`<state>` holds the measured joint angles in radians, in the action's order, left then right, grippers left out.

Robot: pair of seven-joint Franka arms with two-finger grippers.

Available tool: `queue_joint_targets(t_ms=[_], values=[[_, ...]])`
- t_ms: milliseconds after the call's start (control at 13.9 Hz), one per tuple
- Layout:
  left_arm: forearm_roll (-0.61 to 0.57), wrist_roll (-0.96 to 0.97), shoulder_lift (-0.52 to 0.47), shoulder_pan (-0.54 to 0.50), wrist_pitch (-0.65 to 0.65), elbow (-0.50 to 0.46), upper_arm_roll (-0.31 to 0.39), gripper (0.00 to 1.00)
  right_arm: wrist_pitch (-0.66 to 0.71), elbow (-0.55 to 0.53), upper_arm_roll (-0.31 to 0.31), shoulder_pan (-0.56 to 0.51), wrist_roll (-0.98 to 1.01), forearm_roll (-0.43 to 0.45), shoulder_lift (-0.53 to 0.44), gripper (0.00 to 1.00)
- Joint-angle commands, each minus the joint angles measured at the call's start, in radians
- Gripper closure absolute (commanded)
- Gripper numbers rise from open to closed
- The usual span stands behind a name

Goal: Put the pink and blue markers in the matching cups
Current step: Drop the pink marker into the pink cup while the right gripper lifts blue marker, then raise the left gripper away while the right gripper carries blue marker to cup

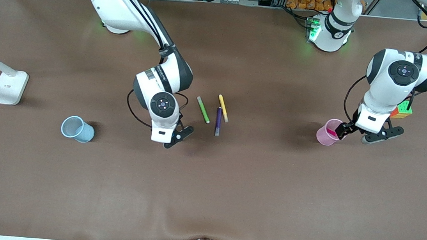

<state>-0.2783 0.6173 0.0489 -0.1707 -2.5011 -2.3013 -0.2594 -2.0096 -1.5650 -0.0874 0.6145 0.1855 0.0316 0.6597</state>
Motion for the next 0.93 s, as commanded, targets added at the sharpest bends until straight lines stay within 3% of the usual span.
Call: queue_joint_targets(t_ms=[0,215,430,645,860], values=[[-0.001,0.006,-0.027,-0.006,0.095,0.061,-0.024,0.00,0.113,-0.007,-0.003,-0.036,0.049,0.077,-0.061,1.00],[0.037,-0.017,-0.018,-0.006,0.262,0.195,-0.058,0.00,0.267,0.013,-0.006,-0.074,0.107,0.141,-0.094,1.00],[0.137,-0.157,-0.041,-0.015,0.372,0.256,-0.054,0.00,0.362,0.013,-0.006,-0.100,0.185,0.241,-0.114,1.00],[0.142,-0.212,-0.076,-0.015,0.465,0.308,-0.050,0.00,0.394,0.011,-0.006,-0.153,0.368,0.344,-0.123,1.00],[0.142,-0.309,-0.084,-0.015,0.626,0.425,-0.054,0.00,0.404,0.002,-0.006,-0.209,0.491,0.445,-0.130,1.00]])
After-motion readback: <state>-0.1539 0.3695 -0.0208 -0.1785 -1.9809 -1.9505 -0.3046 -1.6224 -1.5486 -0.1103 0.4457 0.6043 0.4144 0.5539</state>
